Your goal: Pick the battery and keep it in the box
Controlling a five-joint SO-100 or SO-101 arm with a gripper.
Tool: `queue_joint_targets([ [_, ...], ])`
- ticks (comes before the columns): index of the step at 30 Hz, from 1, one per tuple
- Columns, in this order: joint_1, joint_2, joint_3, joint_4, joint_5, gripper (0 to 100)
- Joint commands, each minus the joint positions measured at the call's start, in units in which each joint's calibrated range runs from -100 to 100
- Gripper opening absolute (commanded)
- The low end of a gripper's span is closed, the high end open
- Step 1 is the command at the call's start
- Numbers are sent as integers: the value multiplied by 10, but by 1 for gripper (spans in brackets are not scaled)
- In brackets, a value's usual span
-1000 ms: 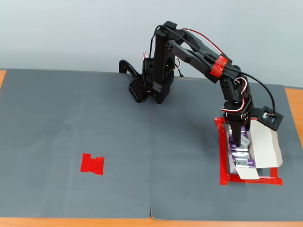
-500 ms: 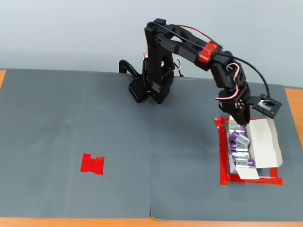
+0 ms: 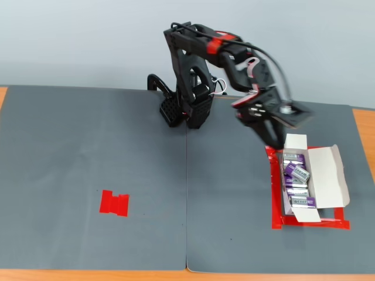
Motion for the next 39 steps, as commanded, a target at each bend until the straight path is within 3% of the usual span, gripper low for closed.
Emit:
queue_joint_targets([
  [1, 61, -96, 46, 2, 1, 2],
  [12, 234, -336, 259, 2, 0, 2],
  [24, 280, -533, 477, -4, 3, 2],
  [39, 275, -538, 656, -6, 0, 2],
])
